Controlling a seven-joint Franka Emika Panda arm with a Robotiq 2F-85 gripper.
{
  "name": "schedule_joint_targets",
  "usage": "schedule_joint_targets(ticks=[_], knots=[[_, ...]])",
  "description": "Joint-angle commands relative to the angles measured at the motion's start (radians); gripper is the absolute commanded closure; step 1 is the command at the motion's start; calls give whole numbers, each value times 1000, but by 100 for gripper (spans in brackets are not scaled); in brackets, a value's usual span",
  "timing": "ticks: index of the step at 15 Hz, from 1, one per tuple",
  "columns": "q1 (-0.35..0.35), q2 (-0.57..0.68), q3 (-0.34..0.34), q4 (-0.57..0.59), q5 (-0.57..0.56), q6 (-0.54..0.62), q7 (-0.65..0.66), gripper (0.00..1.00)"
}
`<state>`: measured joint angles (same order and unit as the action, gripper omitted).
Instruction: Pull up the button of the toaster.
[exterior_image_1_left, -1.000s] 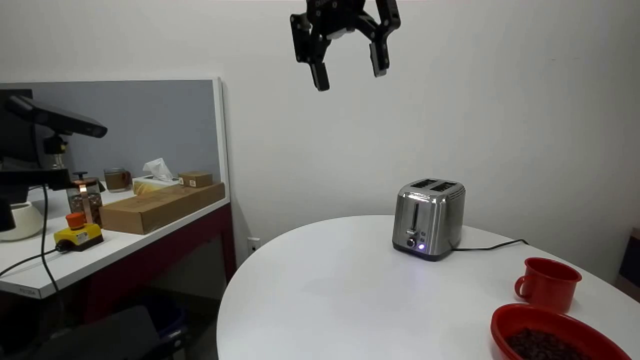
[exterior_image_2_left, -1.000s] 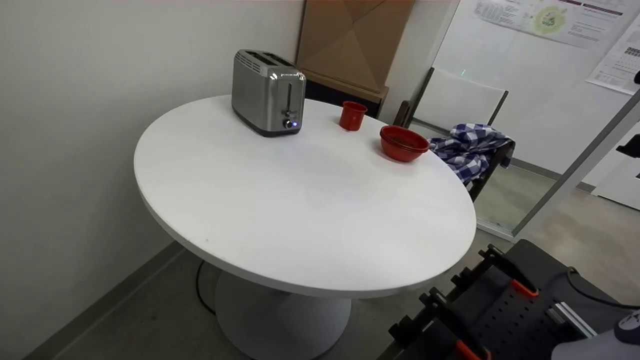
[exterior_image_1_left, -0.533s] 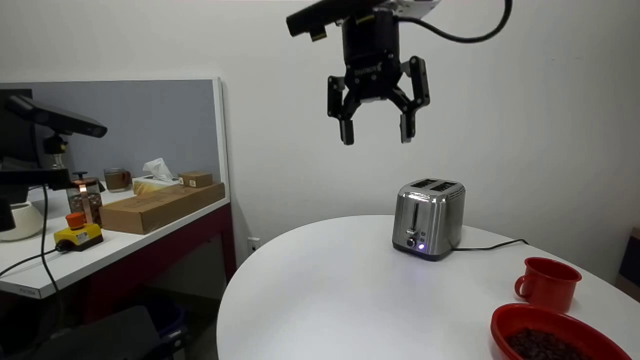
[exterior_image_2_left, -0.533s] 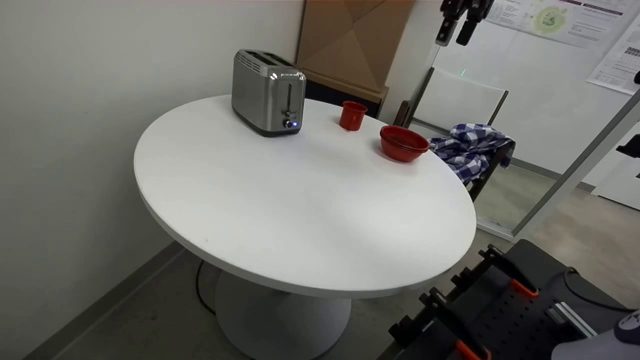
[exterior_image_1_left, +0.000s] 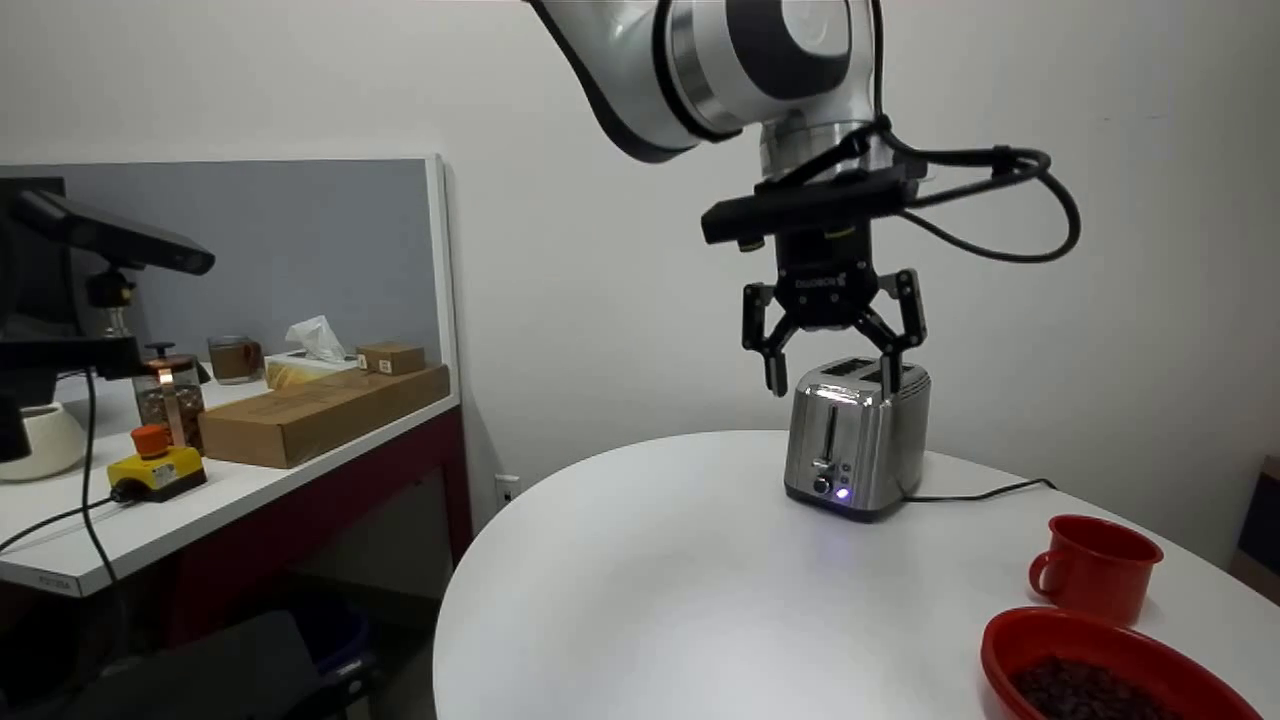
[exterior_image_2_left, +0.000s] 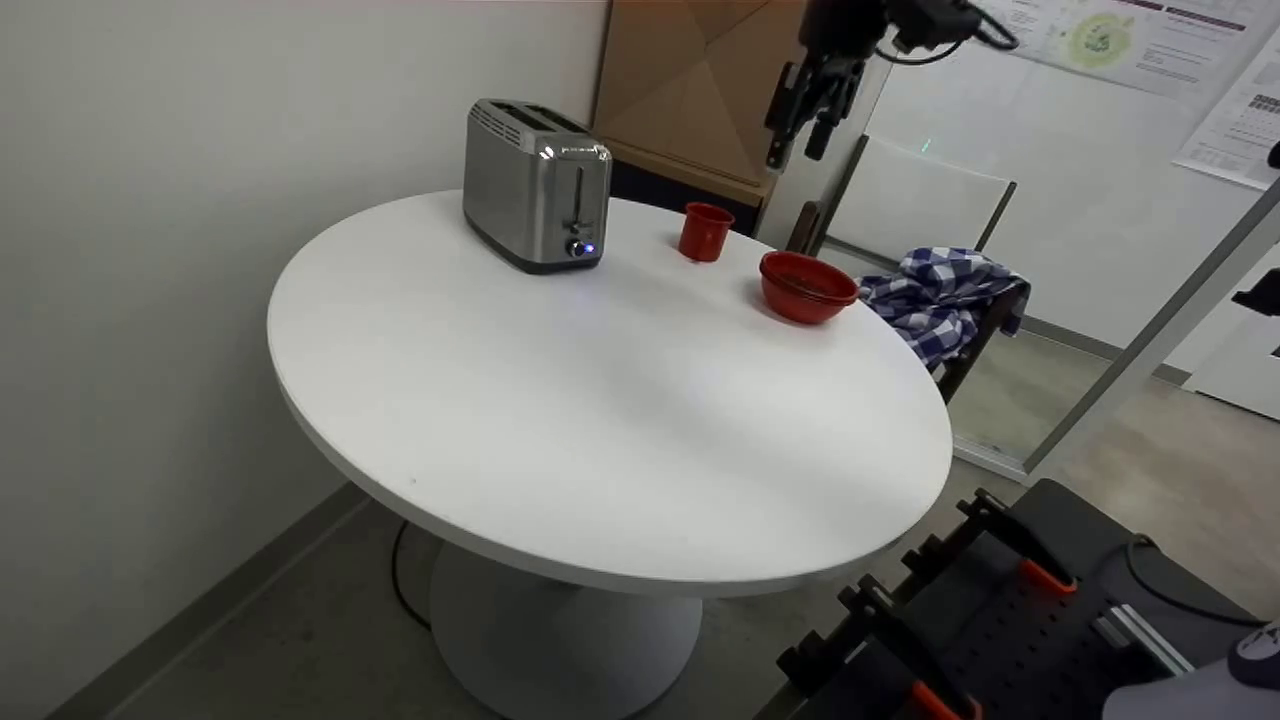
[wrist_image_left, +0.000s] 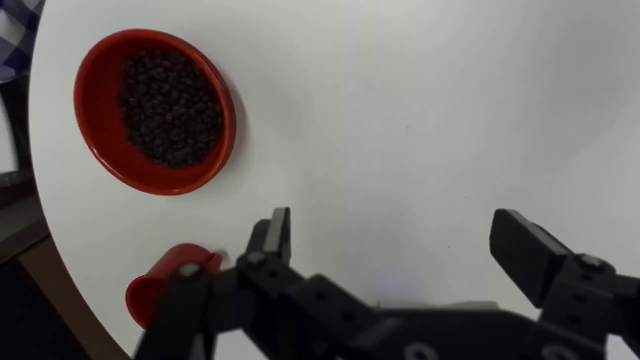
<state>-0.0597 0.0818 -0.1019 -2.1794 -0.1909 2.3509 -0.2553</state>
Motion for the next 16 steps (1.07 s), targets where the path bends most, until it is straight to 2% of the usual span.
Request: schedule_joint_targets(ticks=[1,7,16], knots=[[-8,152,11,97,-35,92,-4,0],[6,333,2,193,-109,355,21,0],[33,524,-17,317,-100,600,42,0]])
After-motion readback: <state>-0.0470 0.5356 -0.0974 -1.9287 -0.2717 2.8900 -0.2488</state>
